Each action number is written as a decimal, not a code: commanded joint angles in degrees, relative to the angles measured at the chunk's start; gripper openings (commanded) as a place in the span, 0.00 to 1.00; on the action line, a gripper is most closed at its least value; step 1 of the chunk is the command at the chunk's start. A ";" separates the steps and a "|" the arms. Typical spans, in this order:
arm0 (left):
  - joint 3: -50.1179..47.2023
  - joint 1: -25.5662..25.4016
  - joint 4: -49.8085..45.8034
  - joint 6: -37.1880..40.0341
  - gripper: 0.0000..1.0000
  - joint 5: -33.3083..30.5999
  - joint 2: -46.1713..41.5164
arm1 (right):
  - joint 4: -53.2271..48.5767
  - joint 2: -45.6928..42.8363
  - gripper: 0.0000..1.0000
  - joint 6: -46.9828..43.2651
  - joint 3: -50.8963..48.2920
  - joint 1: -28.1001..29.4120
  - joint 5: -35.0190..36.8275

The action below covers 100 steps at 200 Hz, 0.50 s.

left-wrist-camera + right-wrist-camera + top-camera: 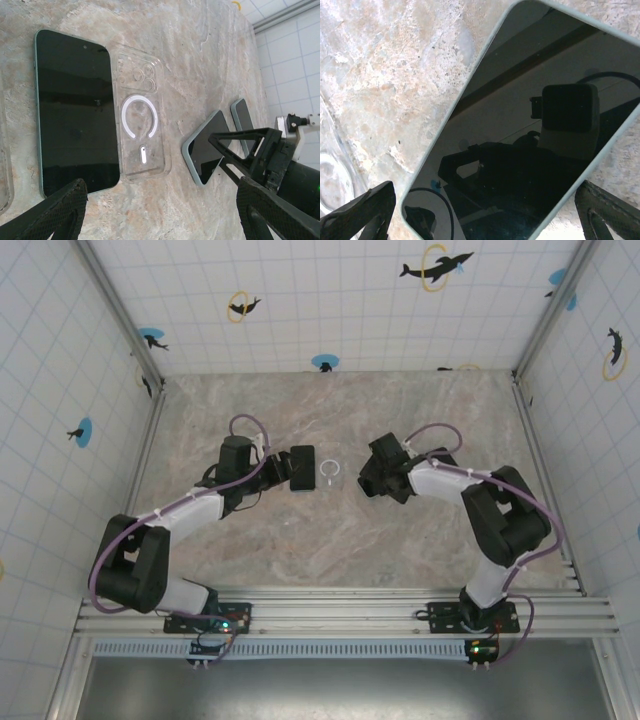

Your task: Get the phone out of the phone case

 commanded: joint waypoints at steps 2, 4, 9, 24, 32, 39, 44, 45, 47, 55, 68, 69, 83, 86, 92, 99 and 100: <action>-1.03 -0.17 -0.47 1.28 0.79 1.00 -1.14 | -6.44 3.62 0.94 2.75 5.20 0.55 1.71; -1.04 -0.17 -0.43 1.32 0.79 1.01 -1.14 | -6.90 3.99 0.94 2.88 5.61 0.56 1.80; -1.15 -0.17 -0.41 1.33 0.79 1.02 -1.14 | -8.26 4.72 0.94 3.47 6.56 0.56 1.90; -1.09 -0.17 -0.45 1.39 0.79 1.14 -1.14 | -11.83 7.04 0.94 4.42 9.73 0.61 1.96; -1.22 -0.17 -0.36 1.45 0.79 1.18 -1.14 | -13.80 8.20 0.94 4.77 11.49 0.60 2.31; -1.14 -0.17 -0.44 1.50 0.79 1.27 -1.14 | -15.17 9.08 0.94 4.85 12.84 0.72 2.75; -1.08 -0.17 -0.48 1.53 0.79 1.30 -1.06 | -15.88 9.62 0.94 4.86 13.72 0.81 3.09; -1.04 -0.17 -0.48 1.57 0.79 1.33 -1.06 | -16.07 9.75 0.94 4.87 13.89 0.82 3.16; -1.05 -0.21 -0.50 1.61 0.79 1.35 -1.05 | -16.40 9.89 0.94 4.84 14.18 0.82 3.30; -1.00 -0.17 -0.54 1.56 0.79 1.44 -1.05 | -17.51 10.90 0.94 4.98 15.27 0.91 3.91; -1.03 -0.17 -0.52 1.73 0.79 1.62 -0.88 | -19.55 12.42 0.93 5.42 17.19 0.93 4.20; -1.01 -0.17 -0.59 1.76 0.79 1.62 -0.88 | -19.75 12.56 0.94 5.46 17.34 0.92 4.24; -0.82 -0.17 -0.72 1.93 0.79 1.95 -0.72 | -22.26 14.49 0.93 5.82 19.72 1.17 4.48; -0.82 -0.17 -0.75 1.93 0.79 1.97 -0.70 | -22.85 14.95 0.93 5.97 20.16 1.25 4.54; -0.82 -0.17 -0.87 2.02 0.79 2.06 -0.70 | -23.92 15.79 0.93 6.09 21.30 1.35 4.75; -0.75 -0.17 -0.96 2.08 0.79 2.15 -0.72 | -25.29 16.77 0.93 6.27 22.69 1.50 5.02; -0.74 -0.17 -0.94 2.07 0.79 2.15 -0.71 | -25.52 16.93 0.92 6.28 22.91 1.51 5.05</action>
